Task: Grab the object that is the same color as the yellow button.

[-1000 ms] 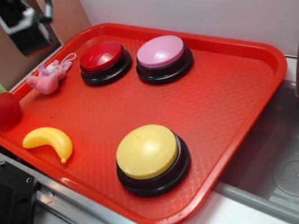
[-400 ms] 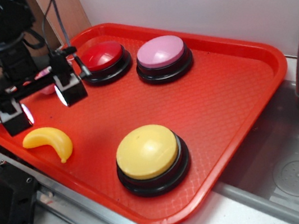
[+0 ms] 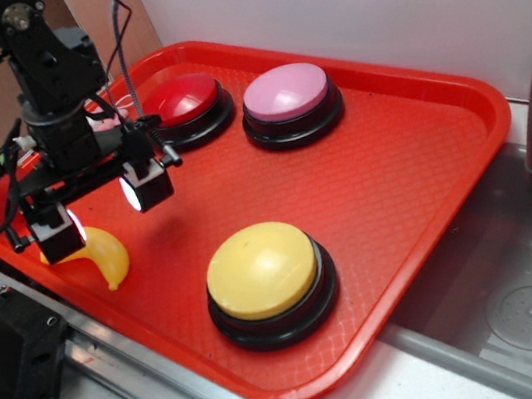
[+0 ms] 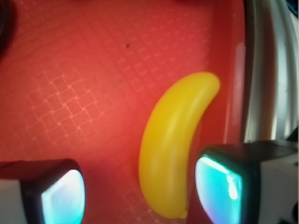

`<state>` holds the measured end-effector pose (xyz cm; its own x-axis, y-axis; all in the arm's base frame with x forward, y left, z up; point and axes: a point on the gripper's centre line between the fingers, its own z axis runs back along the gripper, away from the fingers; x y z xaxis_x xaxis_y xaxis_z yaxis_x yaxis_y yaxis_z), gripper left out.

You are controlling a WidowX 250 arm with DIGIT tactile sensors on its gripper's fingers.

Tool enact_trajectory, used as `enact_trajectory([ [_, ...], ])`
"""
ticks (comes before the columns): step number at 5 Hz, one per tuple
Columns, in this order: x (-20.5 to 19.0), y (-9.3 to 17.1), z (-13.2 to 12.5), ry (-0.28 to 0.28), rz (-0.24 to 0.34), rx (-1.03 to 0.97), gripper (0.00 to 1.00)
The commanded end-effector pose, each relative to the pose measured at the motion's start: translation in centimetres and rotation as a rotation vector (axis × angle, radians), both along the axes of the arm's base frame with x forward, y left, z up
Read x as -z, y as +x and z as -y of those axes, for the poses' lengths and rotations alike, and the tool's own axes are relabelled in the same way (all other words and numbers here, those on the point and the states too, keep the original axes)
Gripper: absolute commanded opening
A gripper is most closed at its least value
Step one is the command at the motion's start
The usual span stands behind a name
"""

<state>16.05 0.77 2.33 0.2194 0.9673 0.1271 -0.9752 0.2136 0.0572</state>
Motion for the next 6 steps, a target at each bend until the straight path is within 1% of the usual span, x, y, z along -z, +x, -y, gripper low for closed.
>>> enact_trajectory([
  [1, 1.21, -0.43, -0.58, 0.001, -0.005, -0.073, 1.00],
  [2, 1.61, -0.60, -0.70, -0.005, 0.002, -0.077, 1.00],
  [3, 1.76, -0.62, -0.81, 0.001, 0.017, -0.086, 0.90],
  [4, 1.80, -0.47, -0.92, 0.001, 0.025, -0.083, 0.00],
  [6, 1.84, -0.18, -1.11, -0.005, 0.027, -0.081, 0.00],
])
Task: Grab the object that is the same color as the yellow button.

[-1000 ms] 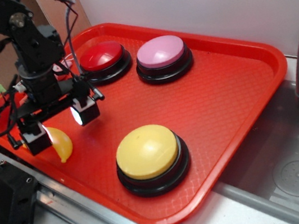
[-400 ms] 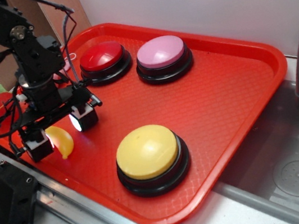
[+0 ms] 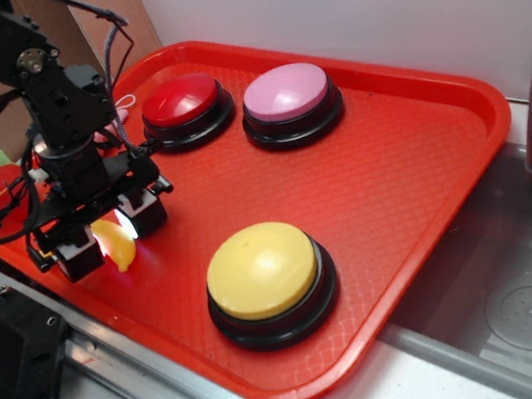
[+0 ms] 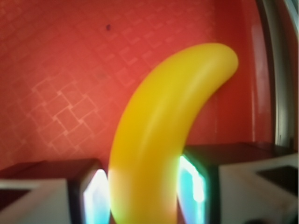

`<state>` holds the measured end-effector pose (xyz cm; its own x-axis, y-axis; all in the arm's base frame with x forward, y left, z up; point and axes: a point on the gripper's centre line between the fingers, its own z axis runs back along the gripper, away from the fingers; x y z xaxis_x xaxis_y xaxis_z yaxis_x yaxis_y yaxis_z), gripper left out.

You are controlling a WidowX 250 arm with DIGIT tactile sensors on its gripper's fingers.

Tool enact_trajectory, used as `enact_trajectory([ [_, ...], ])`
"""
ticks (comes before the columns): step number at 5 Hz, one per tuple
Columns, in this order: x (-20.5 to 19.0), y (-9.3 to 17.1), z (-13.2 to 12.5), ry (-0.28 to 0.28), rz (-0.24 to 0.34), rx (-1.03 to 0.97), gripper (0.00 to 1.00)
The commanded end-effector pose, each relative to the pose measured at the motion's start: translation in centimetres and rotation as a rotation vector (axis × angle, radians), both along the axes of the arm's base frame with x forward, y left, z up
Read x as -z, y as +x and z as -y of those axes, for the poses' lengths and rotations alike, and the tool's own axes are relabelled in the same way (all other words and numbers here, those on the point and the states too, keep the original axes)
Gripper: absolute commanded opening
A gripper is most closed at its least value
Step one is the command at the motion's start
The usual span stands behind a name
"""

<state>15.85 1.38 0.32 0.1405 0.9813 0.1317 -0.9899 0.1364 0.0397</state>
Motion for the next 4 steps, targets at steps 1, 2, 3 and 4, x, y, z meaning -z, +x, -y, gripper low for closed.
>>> enact_trajectory([
  [1, -0.4, 0.3, -0.5, -0.004, -0.003, 0.051, 0.00],
  [2, -2.5, 0.7, 0.0, -0.045, 0.007, 0.262, 0.00],
  [3, -5.3, 1.5, 0.1, -0.068, 0.000, 0.482, 0.00],
  [4, -8.3, 2.6, 0.5, -0.063, -0.007, 0.680, 0.00],
])
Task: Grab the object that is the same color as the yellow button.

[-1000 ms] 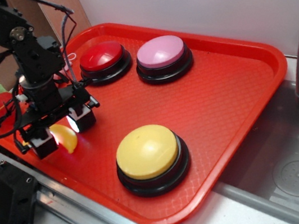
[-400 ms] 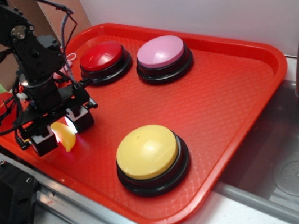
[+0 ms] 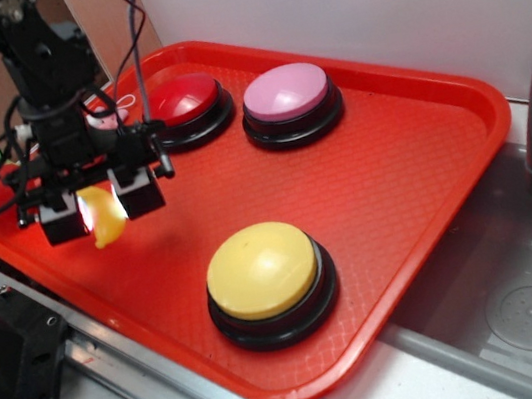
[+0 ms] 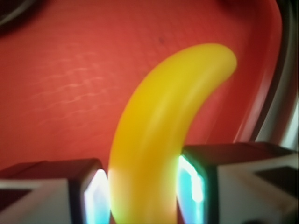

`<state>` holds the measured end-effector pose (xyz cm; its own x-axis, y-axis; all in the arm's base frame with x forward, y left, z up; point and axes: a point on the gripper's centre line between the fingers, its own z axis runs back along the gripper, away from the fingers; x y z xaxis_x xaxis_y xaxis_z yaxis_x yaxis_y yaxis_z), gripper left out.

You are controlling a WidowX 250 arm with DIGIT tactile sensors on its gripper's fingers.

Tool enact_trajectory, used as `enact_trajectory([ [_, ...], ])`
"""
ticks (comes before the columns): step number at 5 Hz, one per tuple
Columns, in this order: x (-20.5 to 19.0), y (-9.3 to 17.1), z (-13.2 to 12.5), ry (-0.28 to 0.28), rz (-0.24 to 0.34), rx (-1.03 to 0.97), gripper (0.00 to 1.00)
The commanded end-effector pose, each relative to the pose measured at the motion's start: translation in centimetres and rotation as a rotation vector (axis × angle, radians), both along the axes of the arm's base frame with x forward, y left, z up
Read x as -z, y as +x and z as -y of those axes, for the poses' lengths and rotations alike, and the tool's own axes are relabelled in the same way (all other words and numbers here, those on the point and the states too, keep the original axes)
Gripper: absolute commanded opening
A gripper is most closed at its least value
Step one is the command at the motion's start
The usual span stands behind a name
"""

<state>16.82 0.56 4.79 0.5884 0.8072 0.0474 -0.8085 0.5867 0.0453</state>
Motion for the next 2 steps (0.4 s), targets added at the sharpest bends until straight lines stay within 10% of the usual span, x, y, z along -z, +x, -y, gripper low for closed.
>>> enact_trajectory([
  [1, -7.2, 2.4, 0.5, -0.017, 0.039, 0.381, 0.00],
  [2, -10.2, 2.5, 1.5, 0.024, 0.081, 0.581, 0.00],
])
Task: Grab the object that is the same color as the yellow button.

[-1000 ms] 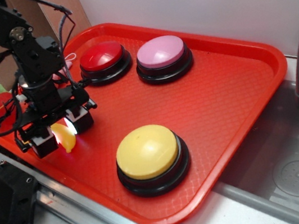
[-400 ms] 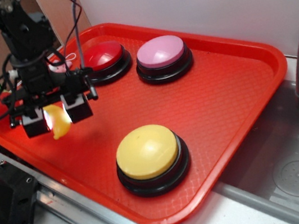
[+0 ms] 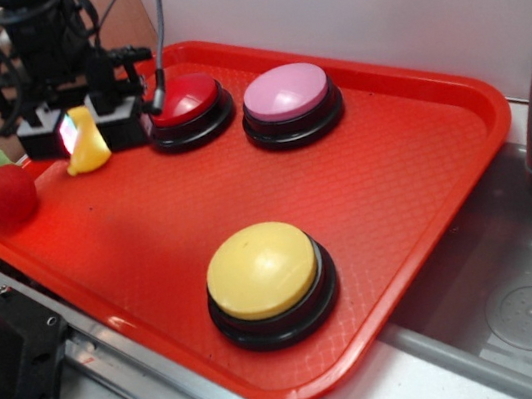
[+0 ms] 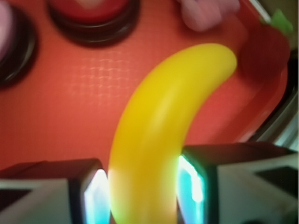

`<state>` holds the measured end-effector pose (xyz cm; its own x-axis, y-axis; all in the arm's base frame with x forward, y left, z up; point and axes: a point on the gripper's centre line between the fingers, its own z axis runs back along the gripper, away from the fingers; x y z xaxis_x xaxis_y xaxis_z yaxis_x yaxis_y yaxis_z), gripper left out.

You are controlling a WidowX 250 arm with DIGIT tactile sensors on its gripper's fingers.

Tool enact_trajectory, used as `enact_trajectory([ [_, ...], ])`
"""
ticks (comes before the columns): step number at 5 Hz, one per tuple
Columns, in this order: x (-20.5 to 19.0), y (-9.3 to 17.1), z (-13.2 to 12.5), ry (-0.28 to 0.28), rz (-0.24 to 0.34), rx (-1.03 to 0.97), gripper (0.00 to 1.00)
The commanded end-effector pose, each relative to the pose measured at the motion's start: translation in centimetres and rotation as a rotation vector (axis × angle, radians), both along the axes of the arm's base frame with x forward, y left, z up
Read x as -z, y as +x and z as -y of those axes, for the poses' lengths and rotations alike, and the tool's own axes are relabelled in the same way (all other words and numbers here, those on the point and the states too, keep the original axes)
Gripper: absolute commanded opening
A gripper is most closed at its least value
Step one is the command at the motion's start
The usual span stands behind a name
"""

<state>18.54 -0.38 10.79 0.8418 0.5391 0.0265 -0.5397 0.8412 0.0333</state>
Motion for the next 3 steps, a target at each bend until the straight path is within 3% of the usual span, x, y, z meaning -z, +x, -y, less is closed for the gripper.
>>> enact_trajectory([
  [1, -5.2, 0.8, 0.8, -0.021, 0.095, 0.335, 0.00],
  [2, -6.5, 0.9, 0.8, -0.008, 0.125, 0.381, 0.00],
  [3, -5.9, 1.1, 0.8, -0.028, 0.116, 0.393, 0.00],
])
